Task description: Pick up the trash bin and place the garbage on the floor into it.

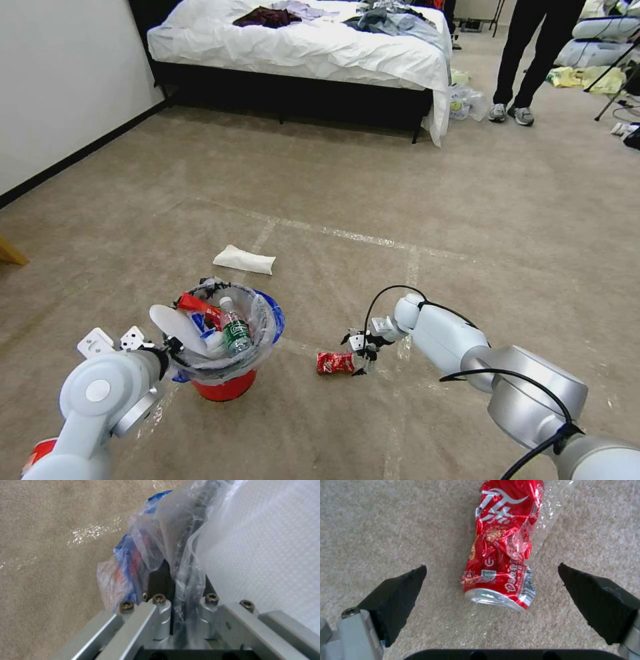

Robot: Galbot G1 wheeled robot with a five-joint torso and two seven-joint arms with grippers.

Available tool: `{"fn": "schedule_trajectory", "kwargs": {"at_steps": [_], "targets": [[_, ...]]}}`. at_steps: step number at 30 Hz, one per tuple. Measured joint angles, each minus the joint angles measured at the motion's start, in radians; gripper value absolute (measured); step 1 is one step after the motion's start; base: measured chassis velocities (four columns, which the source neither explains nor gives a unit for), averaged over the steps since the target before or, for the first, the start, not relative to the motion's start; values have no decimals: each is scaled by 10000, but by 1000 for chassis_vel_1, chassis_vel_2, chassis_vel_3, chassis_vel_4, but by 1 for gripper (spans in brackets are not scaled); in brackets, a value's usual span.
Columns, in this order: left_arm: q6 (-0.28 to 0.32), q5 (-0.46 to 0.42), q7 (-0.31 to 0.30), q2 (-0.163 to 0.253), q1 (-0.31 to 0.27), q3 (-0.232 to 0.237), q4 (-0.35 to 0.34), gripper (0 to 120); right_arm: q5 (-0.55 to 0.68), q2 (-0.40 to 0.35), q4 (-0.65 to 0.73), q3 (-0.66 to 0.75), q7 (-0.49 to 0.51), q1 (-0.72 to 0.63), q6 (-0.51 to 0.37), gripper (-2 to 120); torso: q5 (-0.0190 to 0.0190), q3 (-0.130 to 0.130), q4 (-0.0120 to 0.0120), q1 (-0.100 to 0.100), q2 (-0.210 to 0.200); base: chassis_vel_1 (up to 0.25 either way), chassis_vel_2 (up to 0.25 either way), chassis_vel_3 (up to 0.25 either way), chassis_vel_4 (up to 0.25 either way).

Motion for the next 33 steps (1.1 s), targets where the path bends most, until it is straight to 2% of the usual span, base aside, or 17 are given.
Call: {"fn": "schedule_trajectory", "kwargs": {"at_steps": [15, 26, 28, 30, 33], "targets": [[9, 44, 44, -15, 23, -21, -104, 4, 237, 416, -756, -353, 525, -188, -307, 100, 0, 0, 0, 0, 0, 0, 0, 0, 0], [13, 67, 100, 33, 7, -44, -56, 4, 441, 432, -1013, -353, 756, -221, -480, 100, 0, 0, 0, 0, 0, 0, 0, 0, 0], [15, 85, 113, 25, 15, -42, -56, 4, 472, 429, -1020, -353, 756, -231, -491, 99, 0, 0, 1, -1, 1, 0, 0, 0, 0], [18, 109, 125, 18, 25, -35, -56, 4, 674, 429, -1023, -353, 756, -262, -539, 88, 0, 0, 1, 0, 1, 0, 0, 0, 0], [18, 125, 134, 18, 11, -32, -56, 4, 782, 437, -1029, -357, 764, -275, -545, 84, 0, 0, 1, 0, 0, 0, 0, 0, 0]]}}
